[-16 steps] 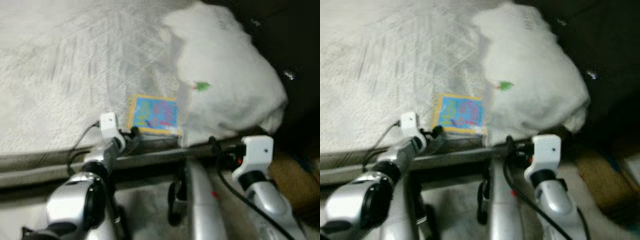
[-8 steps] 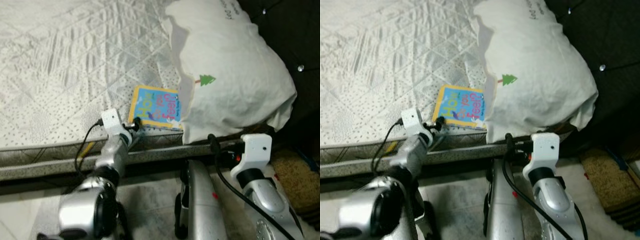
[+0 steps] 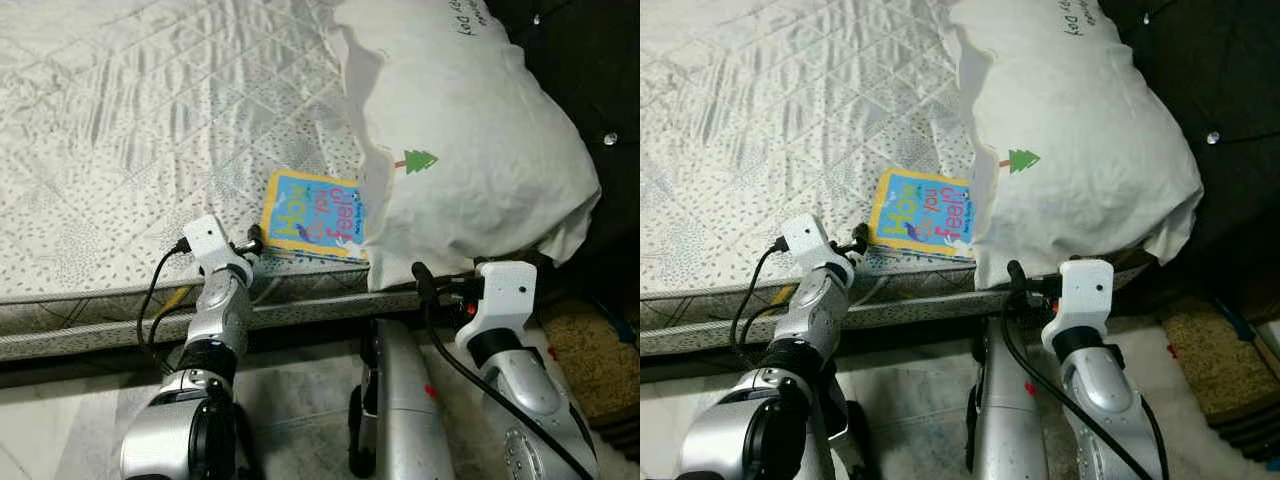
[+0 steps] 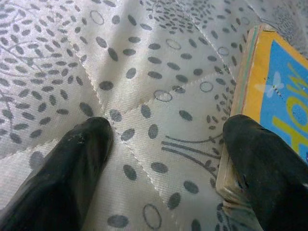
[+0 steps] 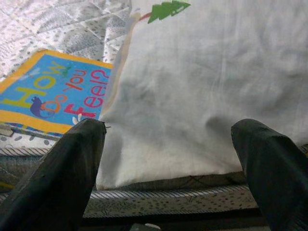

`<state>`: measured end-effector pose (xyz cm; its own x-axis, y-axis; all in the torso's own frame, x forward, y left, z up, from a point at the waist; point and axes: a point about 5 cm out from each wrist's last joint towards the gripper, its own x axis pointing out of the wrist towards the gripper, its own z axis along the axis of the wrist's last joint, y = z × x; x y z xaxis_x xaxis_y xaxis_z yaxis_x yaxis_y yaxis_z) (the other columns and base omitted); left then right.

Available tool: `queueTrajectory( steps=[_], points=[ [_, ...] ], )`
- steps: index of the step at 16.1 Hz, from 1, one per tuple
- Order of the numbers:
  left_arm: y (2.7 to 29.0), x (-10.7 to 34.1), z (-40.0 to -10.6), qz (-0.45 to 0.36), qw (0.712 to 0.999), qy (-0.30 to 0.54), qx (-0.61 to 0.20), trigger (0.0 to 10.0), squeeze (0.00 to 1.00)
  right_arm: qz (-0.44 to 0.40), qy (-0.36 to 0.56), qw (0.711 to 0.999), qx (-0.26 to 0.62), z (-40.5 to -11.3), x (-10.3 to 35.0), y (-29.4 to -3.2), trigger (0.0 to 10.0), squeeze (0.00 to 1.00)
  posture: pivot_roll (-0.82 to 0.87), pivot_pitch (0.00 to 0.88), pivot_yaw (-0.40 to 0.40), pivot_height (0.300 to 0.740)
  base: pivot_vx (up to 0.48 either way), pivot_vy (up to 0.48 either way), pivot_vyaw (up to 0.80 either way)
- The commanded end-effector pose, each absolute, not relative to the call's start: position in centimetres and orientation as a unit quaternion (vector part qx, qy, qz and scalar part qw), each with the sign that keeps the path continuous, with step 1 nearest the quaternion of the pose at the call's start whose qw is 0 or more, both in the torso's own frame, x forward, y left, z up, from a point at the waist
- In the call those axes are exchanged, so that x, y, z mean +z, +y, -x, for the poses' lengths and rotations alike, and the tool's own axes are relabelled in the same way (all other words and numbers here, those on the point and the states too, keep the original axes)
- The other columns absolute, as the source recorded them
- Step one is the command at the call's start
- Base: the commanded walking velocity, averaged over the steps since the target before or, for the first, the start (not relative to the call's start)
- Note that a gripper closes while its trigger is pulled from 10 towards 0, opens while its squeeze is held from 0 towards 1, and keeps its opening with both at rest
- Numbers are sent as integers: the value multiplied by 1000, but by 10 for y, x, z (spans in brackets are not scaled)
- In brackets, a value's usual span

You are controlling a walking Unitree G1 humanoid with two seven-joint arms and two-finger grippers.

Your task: Clean up the room

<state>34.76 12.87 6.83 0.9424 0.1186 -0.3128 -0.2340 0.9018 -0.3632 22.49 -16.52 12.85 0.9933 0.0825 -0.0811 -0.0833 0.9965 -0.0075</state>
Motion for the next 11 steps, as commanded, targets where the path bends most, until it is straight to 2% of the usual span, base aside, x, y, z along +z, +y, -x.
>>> queueTrajectory(
  steps=[1, 7, 11],
  points=[
    [129, 53, -339, 216, 953, 185, 105, 10000, 0, 9, 48, 998, 36, -224, 124, -168, 10000, 0, -188, 194, -48, 537, 0, 0, 0],
    [119, 40, -336, 242, 928, 275, 74, 10000, 0, 9, 46, 998, 35, -226, 123, -167, 10000, 0, -193, 186, -40, 537, 0, 0, 0],
    [112, 57, -344, 255, 939, 226, 53, 10000, 0, 10, 45, 998, 33, -227, 122, -168, 10000, 0, -192, 180, -37, 537, 0, 0, 0]
  ],
)
